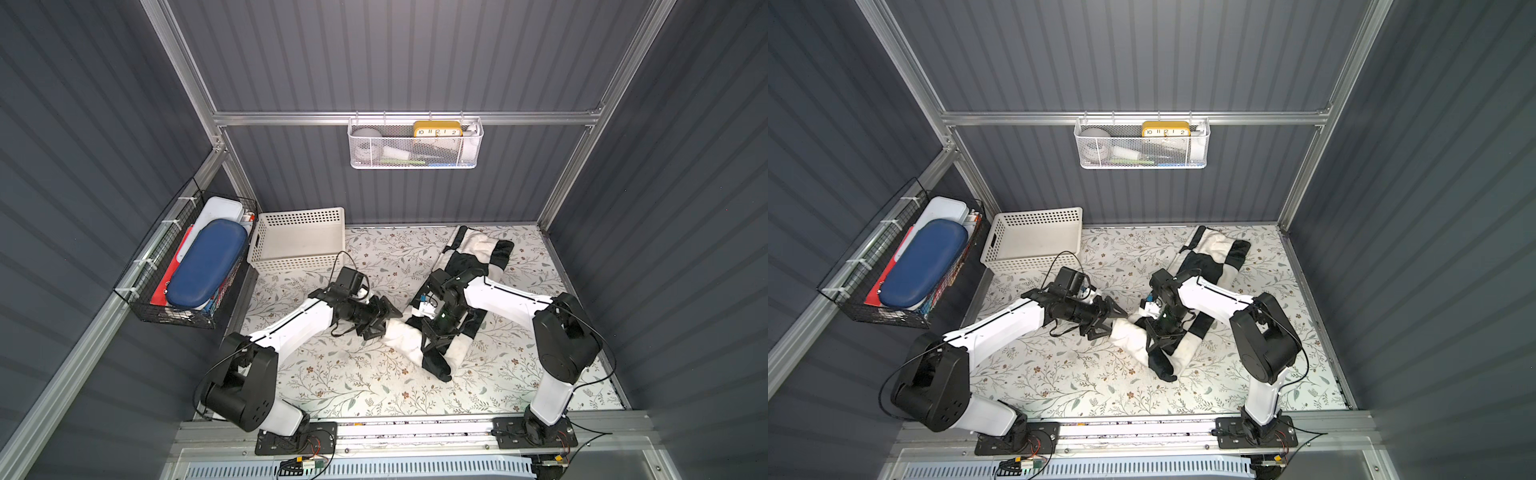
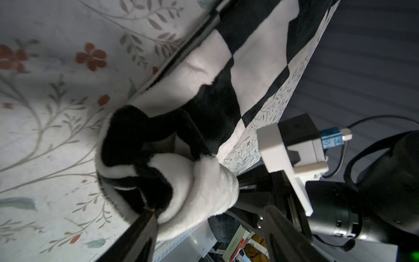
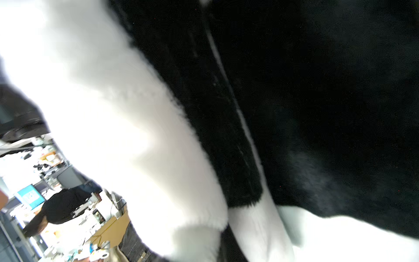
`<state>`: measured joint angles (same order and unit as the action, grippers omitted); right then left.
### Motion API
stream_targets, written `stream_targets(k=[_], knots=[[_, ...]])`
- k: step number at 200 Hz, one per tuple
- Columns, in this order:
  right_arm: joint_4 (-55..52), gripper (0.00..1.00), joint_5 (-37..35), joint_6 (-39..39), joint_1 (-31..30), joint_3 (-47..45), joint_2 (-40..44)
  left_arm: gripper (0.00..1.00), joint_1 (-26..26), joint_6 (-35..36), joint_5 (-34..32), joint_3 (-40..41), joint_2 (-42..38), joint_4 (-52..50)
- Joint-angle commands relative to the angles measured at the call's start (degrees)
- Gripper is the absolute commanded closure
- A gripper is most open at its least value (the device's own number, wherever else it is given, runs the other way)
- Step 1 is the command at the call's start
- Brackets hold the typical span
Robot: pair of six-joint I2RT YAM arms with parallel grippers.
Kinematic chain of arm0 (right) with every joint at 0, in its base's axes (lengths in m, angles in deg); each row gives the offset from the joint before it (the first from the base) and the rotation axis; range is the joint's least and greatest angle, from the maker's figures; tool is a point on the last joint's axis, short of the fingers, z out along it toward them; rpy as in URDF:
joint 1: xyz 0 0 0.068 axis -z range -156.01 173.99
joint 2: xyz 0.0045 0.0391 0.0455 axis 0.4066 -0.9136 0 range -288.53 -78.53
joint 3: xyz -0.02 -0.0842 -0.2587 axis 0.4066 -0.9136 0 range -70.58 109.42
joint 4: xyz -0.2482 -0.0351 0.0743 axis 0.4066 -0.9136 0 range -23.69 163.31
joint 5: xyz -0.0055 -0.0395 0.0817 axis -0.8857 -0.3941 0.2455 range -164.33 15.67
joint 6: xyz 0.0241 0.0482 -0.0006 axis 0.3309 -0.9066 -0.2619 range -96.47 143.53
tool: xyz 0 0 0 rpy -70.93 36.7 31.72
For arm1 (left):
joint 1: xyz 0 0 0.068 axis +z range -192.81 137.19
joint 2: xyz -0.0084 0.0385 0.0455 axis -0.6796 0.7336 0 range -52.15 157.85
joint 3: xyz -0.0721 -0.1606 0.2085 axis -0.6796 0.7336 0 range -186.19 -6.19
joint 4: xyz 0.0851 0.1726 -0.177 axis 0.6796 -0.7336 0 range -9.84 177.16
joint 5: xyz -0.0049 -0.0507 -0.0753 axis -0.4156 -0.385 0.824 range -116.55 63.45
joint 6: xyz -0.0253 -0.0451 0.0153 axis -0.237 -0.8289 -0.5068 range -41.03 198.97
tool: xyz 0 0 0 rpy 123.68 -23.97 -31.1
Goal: Roll up the pillowcase
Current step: Roll the pillowcase at the center of the board.
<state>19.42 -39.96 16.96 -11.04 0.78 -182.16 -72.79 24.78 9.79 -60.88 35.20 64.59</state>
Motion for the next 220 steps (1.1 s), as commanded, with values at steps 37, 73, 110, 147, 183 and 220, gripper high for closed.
stream_targets(k=[37,73,110,147,183,220], knots=[[-2.6,0.74,-6.7,-0.2,3.1,2.3,-1.2,0.25,-2.6,0.6,-3.8,-4.6,1.9,-4.0],[-4.0,0.73,-6.9,0.7,2.8,4.9,-3.6,0.25,-2.1,-1.2,-19.2,-12.0,-3.7,-18.5],[-3.3,0.69,-9.3,0.1,2.2,4.5,-4.1,0.4,-4.6,-2.9,-15.2,-5.9,-6.1,-13.1],[-3.5,0.59,-13.6,0.0,2.4,4.7,-3.9,0.52,-8.0,-0.6,-9.7,-4.1,0.0,-6.1],[-3.5,0.49,-16.9,0.1,2.7,5.1,-2.7,0.52,-8.7,3.5,-12.2,-12.4,10.4,-7.3],[-4.1,0.46,-31.6,-1.4,2.8,6.7,2.8,0.49,-8.6,4.9,-12.1,-17.2,18.4,-6.7]])
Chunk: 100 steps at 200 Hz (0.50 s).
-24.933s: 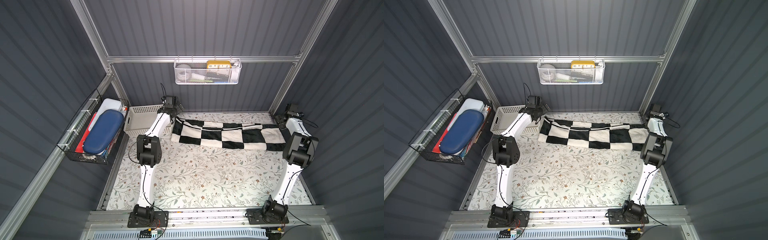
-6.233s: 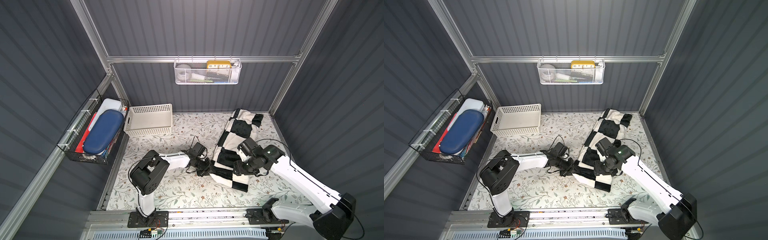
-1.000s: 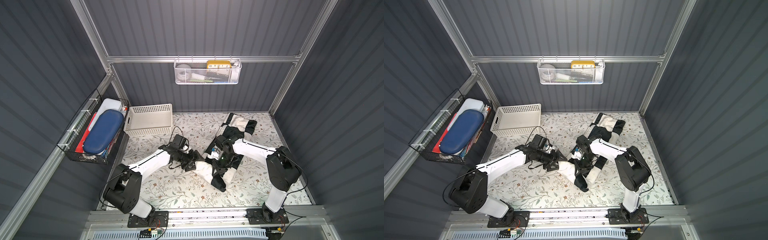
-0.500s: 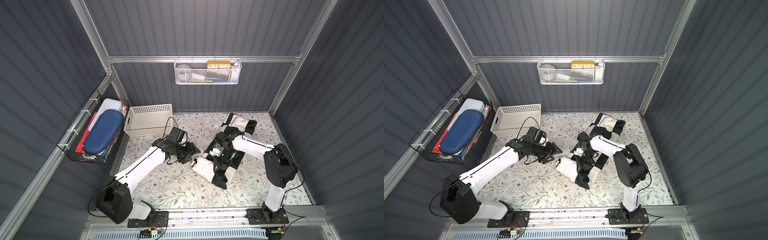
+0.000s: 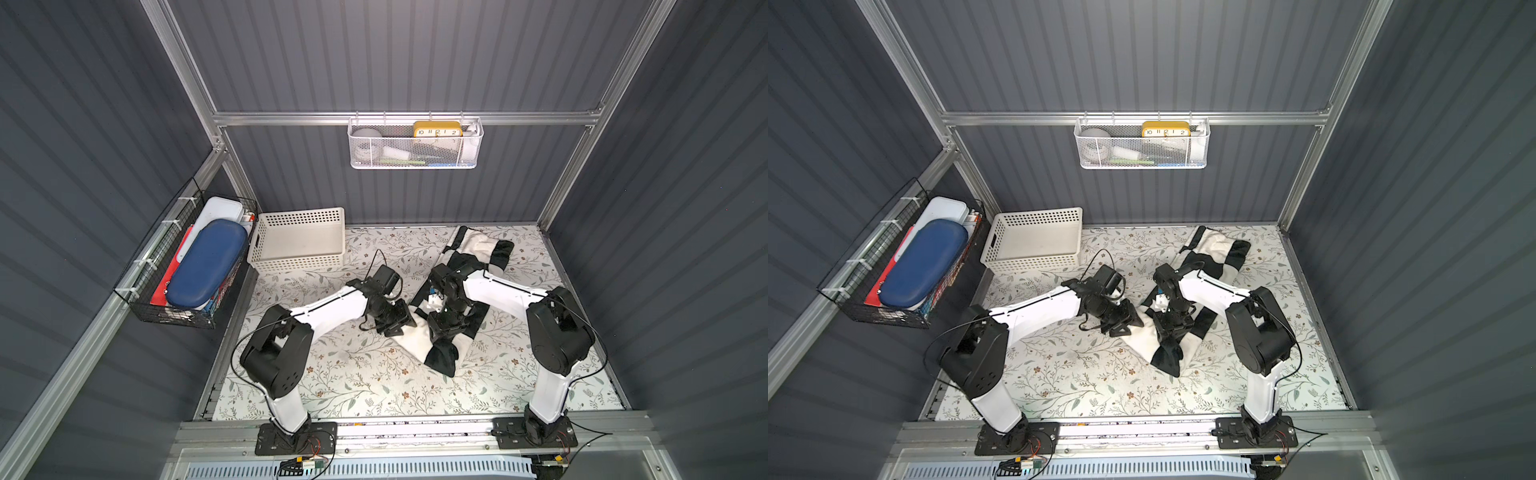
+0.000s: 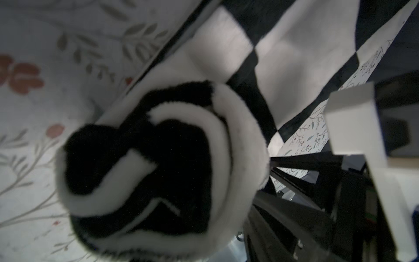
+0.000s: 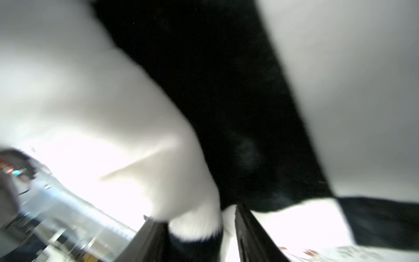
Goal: Roll up the pillowcase
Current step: Roll the pillowcase at the center of the board.
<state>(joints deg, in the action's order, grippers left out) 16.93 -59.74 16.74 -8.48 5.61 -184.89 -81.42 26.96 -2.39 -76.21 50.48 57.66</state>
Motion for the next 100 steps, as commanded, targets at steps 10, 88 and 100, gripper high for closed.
stream_targets(k=[10,88,100], knots=[[-1.9,0.45,-12.9,-1.3,0.2,2.2,8.0,0.49,0.0,2.4,-0.2,-2.5,4.3,0.7],[-0.1,0.39,-15.4,-1.3,-19.5,-4.0,17.2,0.43,0.1,3.6,2.7,-5.1,7.7,-0.2],[-1.1,0.37,-18.1,-0.3,-21.9,-3.7,15.2,0.42,0.0,3.6,3.6,-5.2,8.6,-0.7]])
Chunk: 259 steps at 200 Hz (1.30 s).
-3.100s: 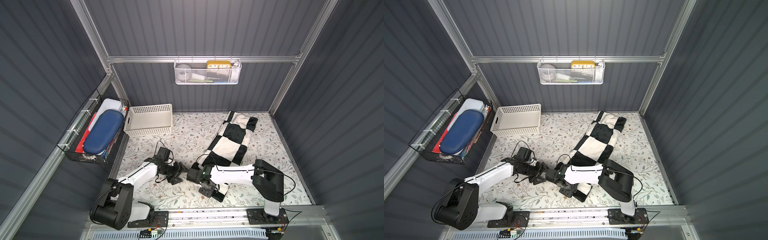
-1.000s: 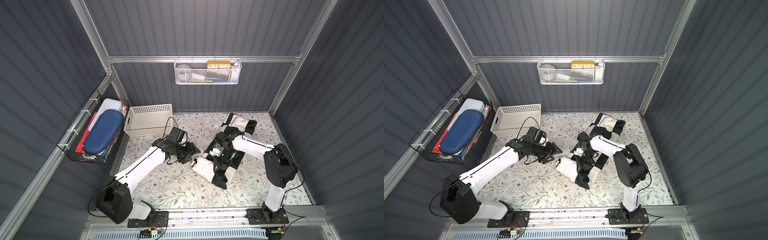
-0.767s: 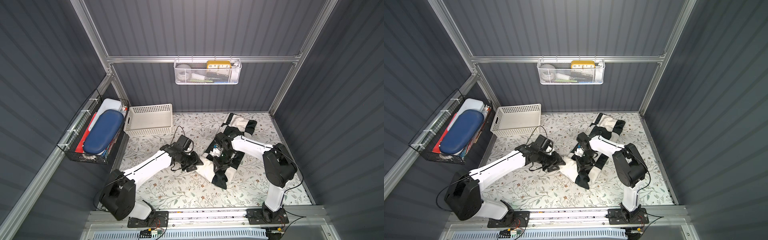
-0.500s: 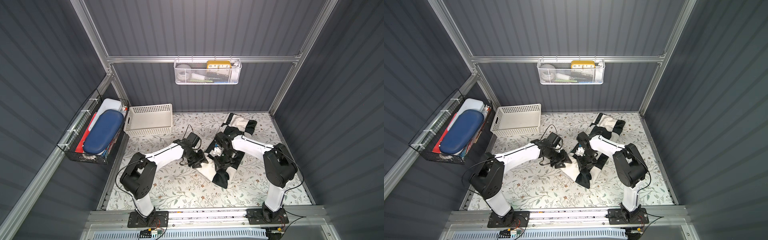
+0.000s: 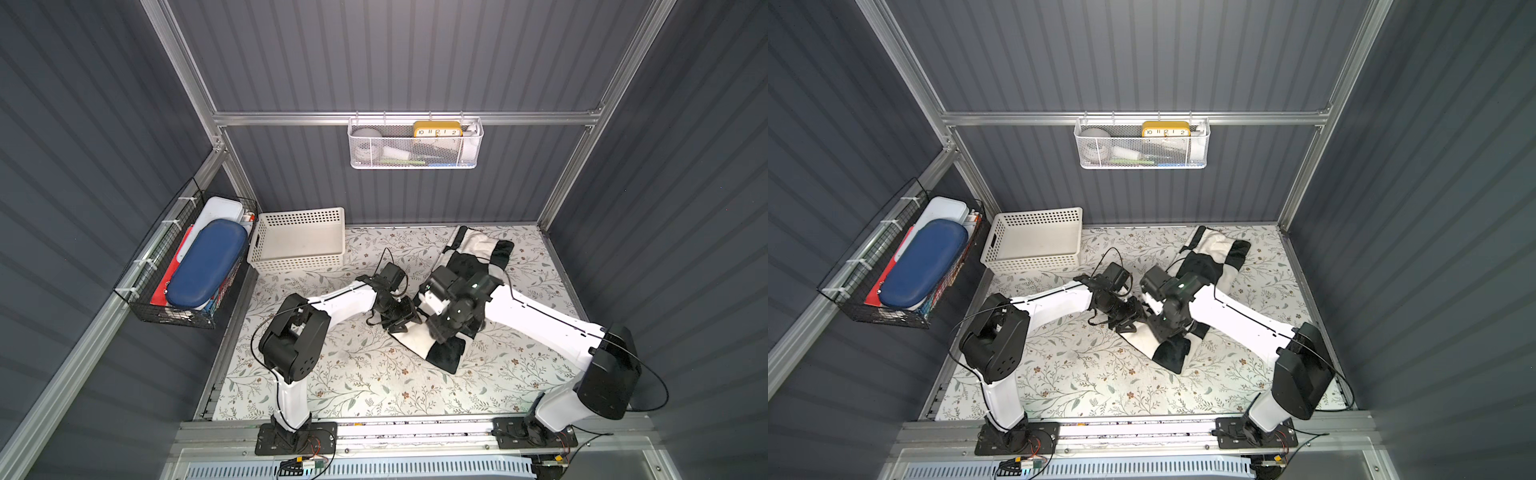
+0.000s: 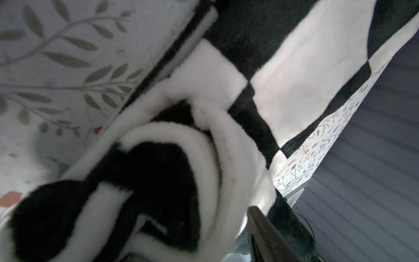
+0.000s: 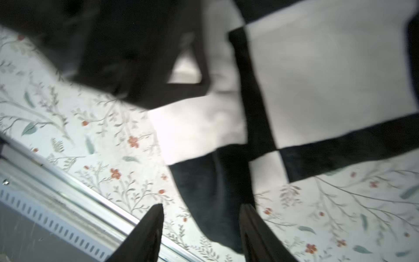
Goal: Roll up the pillowcase
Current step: Roll the pillowcase at the center of the board.
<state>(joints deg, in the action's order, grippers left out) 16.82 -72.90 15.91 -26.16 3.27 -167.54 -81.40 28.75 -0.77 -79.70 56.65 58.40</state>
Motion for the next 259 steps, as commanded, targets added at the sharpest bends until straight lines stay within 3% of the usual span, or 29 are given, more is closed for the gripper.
stream_targets(k=[1,48,82,121,140,181,214,240,259], knots=[[-1.1,0.37,-5.2,0.6,-4.4,-1.4,-2.3,0.42,0.1,1.8,2.0,-1.7,2.5,-1.4],[6.6,0.29,-12.3,2.5,-6.5,-6.0,-6.0,0.39,0.8,-1.2,5.7,2.4,0.4,3.4],[5.6,0.29,-15.7,3.4,-8.8,-4.2,-11.8,0.38,1.3,-2.8,6.1,5.1,-1.5,4.4],[6.0,0.29,-15.1,4.0,-9.4,-2.1,-13.9,0.38,2.0,-3.6,6.7,7.0,-2.2,5.1],[4.8,0.3,-21.0,4.2,-9.6,-1.7,-17.9,0.38,2.1,-3.9,7.1,7.4,-2.4,5.8],[6.2,0.33,-25.9,3.5,-9.7,-1.2,-22.7,0.36,3.5,-3.8,7.7,7.8,-4.3,5.6],[7.0,0.46,-29.7,3.0,-8.7,-1.7,-23.5,0.3,5.6,-4.5,6.9,10.8,-9.8,4.8],[6.9,0.63,-24.7,3.6,-7.7,-1.2,-23.5,0.29,7.3,-5.3,6.4,13.5,-15.3,4.6],[5.9,0.68,-19.6,4.4,-7.7,-1.2,-22.4,0.28,8.3,-5.4,5.6,14.0,-18.4,3.3]])
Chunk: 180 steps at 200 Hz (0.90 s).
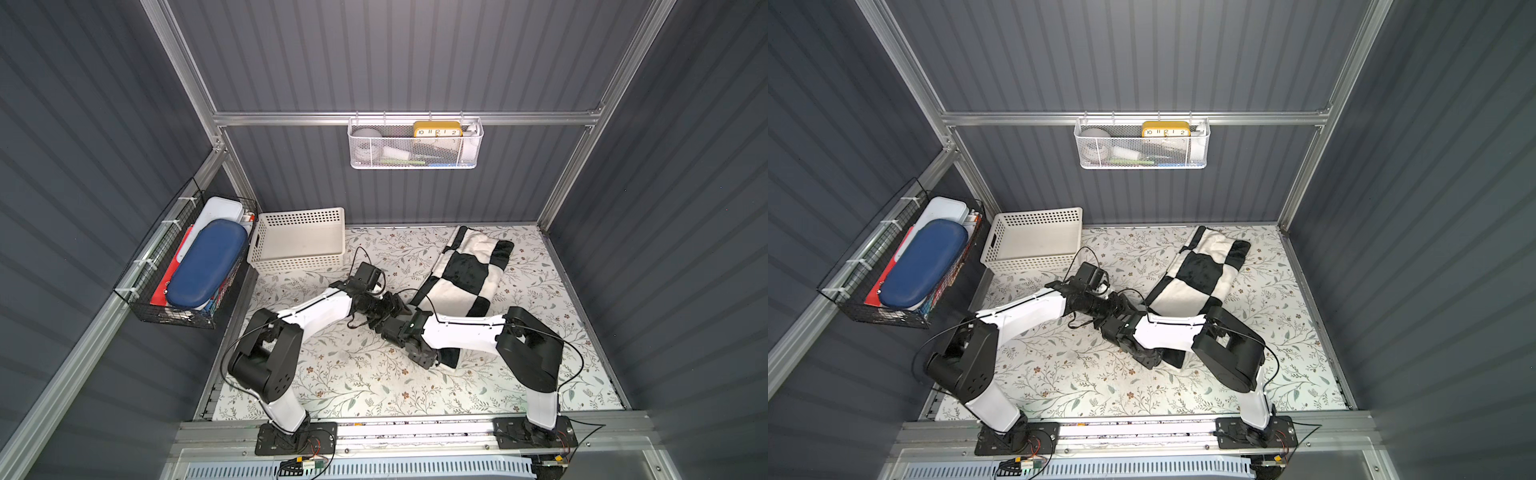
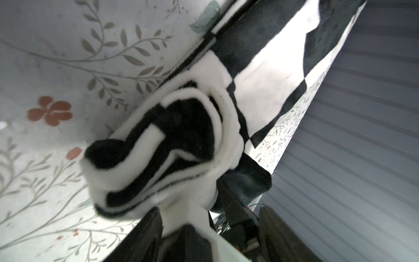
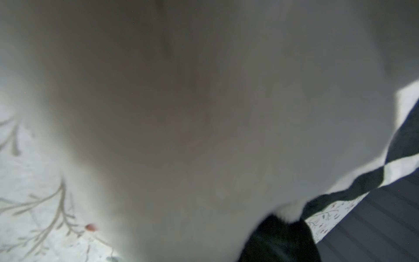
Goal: Roll up the pillowcase
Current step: Roll the pillowcase at the center of the board.
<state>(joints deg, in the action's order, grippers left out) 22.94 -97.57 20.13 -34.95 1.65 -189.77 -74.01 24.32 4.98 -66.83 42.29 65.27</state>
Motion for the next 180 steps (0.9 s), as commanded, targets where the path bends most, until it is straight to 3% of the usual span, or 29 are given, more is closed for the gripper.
stream_targets(k=[1,66,106,148,180], knots=[[-0.3,0.68,5.4,0.2,1.1,0.4,-0.1,0.28,1.0,-1.0,-0.2,1.2,-4.1,-3.7],[-9.3,0.72,41.5,-0.7,2.8,4.9,5.6,0.29,1.7,1.4,-1.3,3.4,-7.2,-4.4],[-11.2,0.71,57.3,-1.2,8.0,6.6,5.9,0.29,1.7,1.7,-0.9,5.2,-9.2,-4.5],[-11.8,0.71,59.7,-1.8,18.9,4.1,5.5,0.29,1.7,1.8,-1.3,5.7,-11.8,-5.4],[-11.4,0.67,56.8,-2.7,21.4,2.8,4.6,0.29,1.7,3.6,-1.9,3.6,-11.5,-7.3]])
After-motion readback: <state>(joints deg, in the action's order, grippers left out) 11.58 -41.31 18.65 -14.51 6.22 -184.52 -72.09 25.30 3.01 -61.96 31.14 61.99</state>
